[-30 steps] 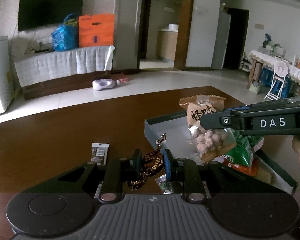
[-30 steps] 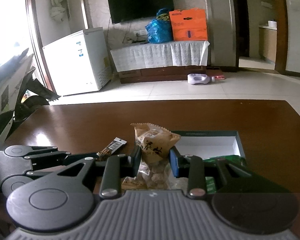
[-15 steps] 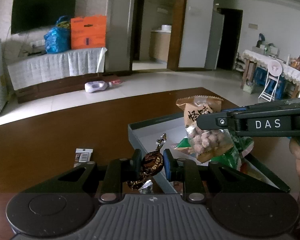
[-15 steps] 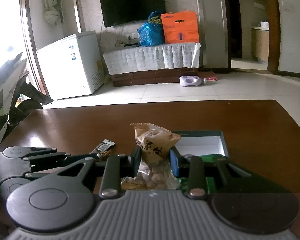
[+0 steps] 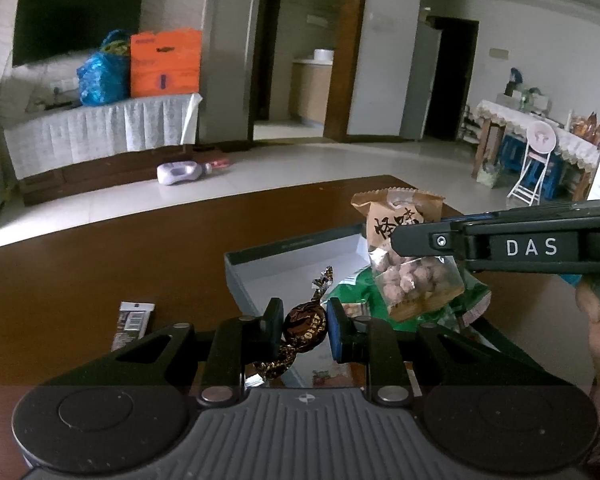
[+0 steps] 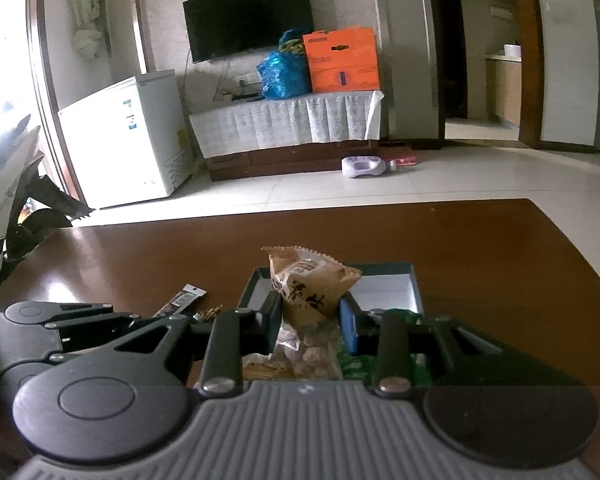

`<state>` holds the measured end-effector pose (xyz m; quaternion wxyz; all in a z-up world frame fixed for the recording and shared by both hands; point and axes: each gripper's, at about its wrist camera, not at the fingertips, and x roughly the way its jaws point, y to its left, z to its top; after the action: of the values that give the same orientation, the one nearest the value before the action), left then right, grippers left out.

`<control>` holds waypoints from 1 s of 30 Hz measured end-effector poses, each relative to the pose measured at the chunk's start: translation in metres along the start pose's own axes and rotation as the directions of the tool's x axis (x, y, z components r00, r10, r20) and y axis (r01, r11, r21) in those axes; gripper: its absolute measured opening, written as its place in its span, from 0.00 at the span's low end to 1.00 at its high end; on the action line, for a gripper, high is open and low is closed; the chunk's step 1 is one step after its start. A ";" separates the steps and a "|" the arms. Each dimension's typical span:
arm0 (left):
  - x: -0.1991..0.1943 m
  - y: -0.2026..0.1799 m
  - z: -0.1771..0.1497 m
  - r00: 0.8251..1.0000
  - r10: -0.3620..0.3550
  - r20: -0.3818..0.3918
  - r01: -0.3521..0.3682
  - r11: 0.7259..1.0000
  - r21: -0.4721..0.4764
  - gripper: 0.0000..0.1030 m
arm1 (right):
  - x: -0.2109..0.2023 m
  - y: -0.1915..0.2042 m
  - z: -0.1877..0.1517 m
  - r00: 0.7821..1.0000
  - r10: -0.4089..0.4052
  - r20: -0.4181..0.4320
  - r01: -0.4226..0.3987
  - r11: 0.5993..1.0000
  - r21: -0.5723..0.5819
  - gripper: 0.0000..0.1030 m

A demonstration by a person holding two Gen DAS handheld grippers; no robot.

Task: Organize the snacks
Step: 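Carry kraft packet with right tool while left tool carries candy over box, then open right tool over box while left tool releases candy inside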

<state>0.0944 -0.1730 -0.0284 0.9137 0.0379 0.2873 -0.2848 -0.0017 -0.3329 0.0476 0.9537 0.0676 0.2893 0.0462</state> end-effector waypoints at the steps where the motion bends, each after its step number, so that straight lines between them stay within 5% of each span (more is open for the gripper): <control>1: 0.001 -0.001 0.000 1.000 -0.003 -0.001 0.003 1.000 0.000 0.24 | 0.000 -0.001 -0.001 1.000 -0.004 0.000 0.004 1.000 0.001 0.30; 30: 0.030 -0.027 0.000 0.999 -0.045 -0.026 0.045 0.999 0.000 0.24 | 0.005 -0.031 -0.006 0.997 -0.078 0.013 0.077 0.996 0.047 0.30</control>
<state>0.0995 -0.2104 -0.0421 0.9032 0.0352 0.3001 -0.3050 0.0001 -0.3619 0.0352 0.9551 0.0789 0.2854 0.0018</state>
